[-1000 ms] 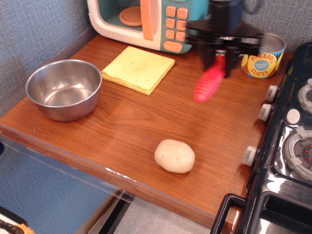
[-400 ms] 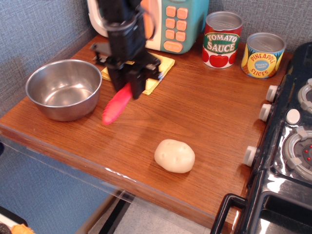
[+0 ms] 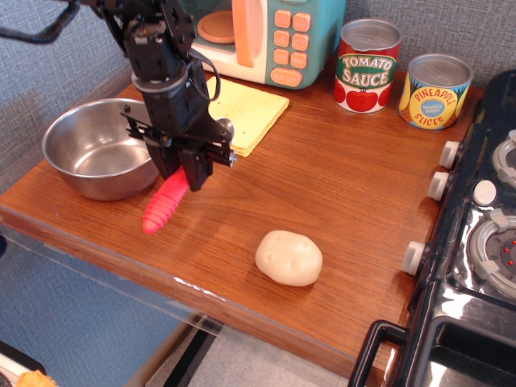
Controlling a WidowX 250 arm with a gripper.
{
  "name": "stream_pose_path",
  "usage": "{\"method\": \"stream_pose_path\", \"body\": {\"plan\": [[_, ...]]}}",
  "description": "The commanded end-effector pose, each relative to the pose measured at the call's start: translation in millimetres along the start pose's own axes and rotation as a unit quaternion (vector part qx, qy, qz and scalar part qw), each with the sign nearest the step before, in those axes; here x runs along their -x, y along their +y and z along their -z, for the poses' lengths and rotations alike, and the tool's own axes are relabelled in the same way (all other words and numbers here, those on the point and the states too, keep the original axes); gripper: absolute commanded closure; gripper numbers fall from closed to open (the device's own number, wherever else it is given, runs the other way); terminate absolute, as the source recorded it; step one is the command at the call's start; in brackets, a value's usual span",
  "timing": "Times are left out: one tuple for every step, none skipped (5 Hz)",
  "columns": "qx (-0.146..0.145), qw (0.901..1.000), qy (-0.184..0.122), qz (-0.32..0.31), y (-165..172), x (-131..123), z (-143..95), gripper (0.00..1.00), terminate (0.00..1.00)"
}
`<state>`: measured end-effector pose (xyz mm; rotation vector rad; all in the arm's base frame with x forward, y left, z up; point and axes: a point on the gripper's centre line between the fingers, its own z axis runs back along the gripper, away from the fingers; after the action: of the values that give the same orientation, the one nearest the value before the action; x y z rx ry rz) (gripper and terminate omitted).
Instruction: Put the spoon between the potato and bowl.
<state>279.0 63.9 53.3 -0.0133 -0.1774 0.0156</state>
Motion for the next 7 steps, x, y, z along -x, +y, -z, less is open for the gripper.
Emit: {"method": "stream_pose_path", "body": {"plan": [[-0.02,0.9997,-0.003,0.015,-8,0,10,1.0,0.0],[-0.024,0.9995,0.007,0.019,-11,4,17,1.0,0.0],[-0.03,0.9992,0.027,0.008,-10,13,24,1.0,0.0],[-0.03,0.9991,0.03,-0.007,-9,17,22,1.0,0.0],[-0.034,0.9987,0.035,-0.016,-7,18,23,0.0,0.0],[-0.034,0.9984,0.04,-0.021,-6,18,24,0.0,0.0],[-0.034,0.998,0.046,-0.026,-6,18,24,0.0,0.0]]}}
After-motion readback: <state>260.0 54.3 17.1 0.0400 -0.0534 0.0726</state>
